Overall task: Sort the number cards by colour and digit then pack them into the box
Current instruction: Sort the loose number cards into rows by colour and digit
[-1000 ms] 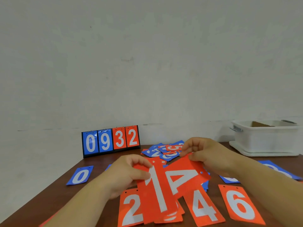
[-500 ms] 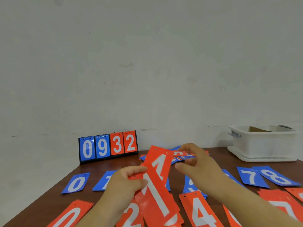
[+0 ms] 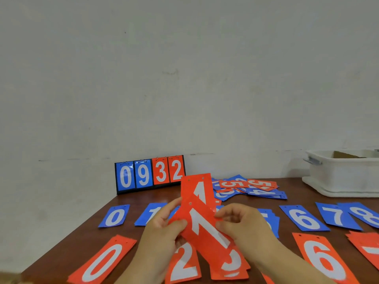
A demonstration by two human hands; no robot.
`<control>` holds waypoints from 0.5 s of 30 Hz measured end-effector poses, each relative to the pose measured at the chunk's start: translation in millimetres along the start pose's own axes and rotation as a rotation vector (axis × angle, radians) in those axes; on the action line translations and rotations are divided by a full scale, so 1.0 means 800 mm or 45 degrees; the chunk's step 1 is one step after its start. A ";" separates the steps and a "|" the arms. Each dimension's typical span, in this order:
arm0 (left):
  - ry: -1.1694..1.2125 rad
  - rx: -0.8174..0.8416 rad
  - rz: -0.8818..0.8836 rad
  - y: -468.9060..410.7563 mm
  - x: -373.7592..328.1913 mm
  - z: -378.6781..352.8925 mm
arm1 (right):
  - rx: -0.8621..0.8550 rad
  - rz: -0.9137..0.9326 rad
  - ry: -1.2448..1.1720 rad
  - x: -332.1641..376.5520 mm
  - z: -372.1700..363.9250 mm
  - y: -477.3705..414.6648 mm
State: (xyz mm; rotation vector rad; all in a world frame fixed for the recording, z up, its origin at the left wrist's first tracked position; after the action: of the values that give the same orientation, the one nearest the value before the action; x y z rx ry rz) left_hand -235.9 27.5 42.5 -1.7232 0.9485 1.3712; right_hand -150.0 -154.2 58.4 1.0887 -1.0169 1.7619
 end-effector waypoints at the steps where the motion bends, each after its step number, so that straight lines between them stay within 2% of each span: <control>1: -0.030 -0.008 -0.019 0.002 0.001 0.007 | -0.041 0.006 -0.001 -0.001 -0.004 -0.001; 5: -0.195 -0.099 -0.047 0.010 0.000 0.044 | -0.167 -0.009 -0.026 -0.006 -0.019 -0.003; 8: -0.398 -0.339 -0.064 0.018 -0.004 0.102 | -0.216 -0.038 -0.045 -0.005 -0.033 -0.006; 11: -0.400 -0.553 -0.095 0.026 -0.005 0.162 | -0.224 -0.041 0.006 -0.004 -0.050 -0.010; 15: -0.413 -0.713 -0.124 0.027 -0.004 0.219 | -0.225 -0.008 0.084 0.008 -0.071 -0.017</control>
State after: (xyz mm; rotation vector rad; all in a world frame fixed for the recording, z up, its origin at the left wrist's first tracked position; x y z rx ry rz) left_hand -333.6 171.7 14.1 -1.8207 0.3072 1.8988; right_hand -155.4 -96.6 50.4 0.9164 -1.1043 1.6572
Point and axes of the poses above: each hand's wrist, its own y-axis away from the middle knuckle, its own z-axis out of the back of the hand, x = y × z, the point moved 8 cm from there along -y, towards the middle knuckle, and after that the axes turned 2 degrees about -z, right-handed, at the moved point
